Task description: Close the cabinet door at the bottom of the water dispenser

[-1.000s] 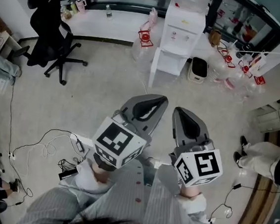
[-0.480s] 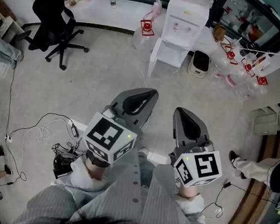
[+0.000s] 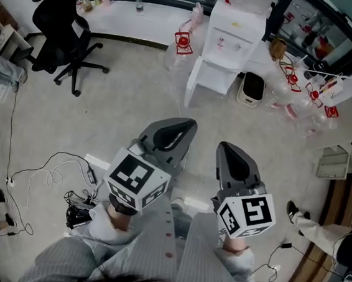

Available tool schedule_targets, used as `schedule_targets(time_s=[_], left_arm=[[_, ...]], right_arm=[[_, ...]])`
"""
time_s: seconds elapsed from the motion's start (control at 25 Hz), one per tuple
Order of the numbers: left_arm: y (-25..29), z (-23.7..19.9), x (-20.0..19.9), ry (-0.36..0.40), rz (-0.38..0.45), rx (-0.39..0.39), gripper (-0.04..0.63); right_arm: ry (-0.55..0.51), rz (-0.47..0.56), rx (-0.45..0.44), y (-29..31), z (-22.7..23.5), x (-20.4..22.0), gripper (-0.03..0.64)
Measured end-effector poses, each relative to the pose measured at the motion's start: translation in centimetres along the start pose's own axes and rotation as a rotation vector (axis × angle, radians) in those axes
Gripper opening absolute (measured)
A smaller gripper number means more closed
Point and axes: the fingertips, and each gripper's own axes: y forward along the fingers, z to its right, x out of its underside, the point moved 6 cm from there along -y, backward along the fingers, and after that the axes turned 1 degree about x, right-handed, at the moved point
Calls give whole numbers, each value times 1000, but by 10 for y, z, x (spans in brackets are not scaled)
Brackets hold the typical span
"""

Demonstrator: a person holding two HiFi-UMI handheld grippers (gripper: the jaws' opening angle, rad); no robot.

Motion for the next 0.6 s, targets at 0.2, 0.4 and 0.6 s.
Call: schedule_targets(time_s=[0.2,0.4,0.6], left_arm=[[46,-61,-22,8,-6,26,11],[84,-129,-42,21,-15,50,11],[111,-184,-51,20,-23,74,11]], right_arm=[[3,-5,18,68,25,-24,14],[5,-7,39,140,46,-48,14],[14,-11,81,192,64,-64,14]])
